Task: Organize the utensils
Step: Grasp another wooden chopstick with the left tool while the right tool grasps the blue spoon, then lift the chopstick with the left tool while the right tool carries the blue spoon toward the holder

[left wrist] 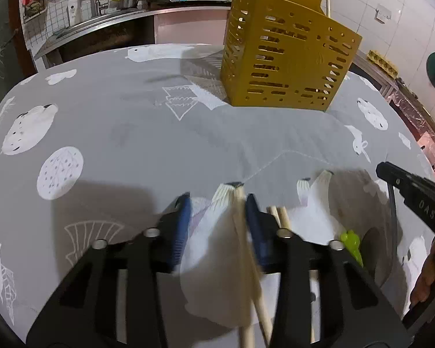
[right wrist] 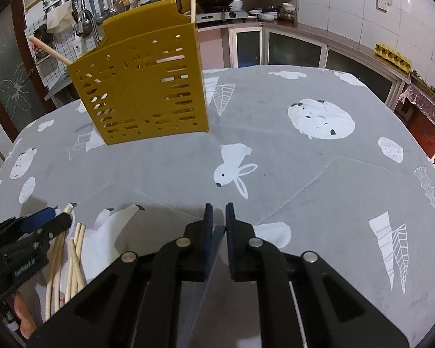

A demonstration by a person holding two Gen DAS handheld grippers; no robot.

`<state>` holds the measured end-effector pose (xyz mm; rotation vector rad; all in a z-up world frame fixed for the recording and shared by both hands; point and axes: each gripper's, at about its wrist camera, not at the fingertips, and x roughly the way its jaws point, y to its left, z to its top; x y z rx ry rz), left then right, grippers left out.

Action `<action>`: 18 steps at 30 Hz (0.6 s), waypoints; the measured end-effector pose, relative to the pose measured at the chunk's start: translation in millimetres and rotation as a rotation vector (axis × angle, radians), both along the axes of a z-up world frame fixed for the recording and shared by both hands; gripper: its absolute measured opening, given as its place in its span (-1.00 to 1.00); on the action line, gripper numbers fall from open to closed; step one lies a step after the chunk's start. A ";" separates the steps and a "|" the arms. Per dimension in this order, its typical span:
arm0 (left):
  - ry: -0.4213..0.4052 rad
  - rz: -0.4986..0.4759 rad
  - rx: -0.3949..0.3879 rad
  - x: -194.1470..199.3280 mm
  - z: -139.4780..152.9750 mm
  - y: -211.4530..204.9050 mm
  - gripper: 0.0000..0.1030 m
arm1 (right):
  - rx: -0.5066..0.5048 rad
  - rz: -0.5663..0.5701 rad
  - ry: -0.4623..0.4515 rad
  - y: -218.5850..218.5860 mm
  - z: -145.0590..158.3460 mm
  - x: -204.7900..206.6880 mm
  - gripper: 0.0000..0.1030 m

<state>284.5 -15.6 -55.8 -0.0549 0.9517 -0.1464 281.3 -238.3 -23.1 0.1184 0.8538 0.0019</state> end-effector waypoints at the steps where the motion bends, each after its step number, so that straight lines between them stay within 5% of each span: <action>1: 0.003 -0.002 -0.005 1.6 0.2 -0.3 -0.47 | 0.000 0.002 -0.002 0.4 0.3 -0.2 -0.83; 6: 0.015 -0.017 -0.015 6.5 0.5 -3.0 -0.90 | -0.007 0.011 -0.033 2.9 5.6 -3.0 -0.83; 18: -0.043 -0.008 -0.060 -2.1 16.3 10.9 -0.92 | -0.009 0.020 -0.134 2.3 28.0 -19.1 -0.84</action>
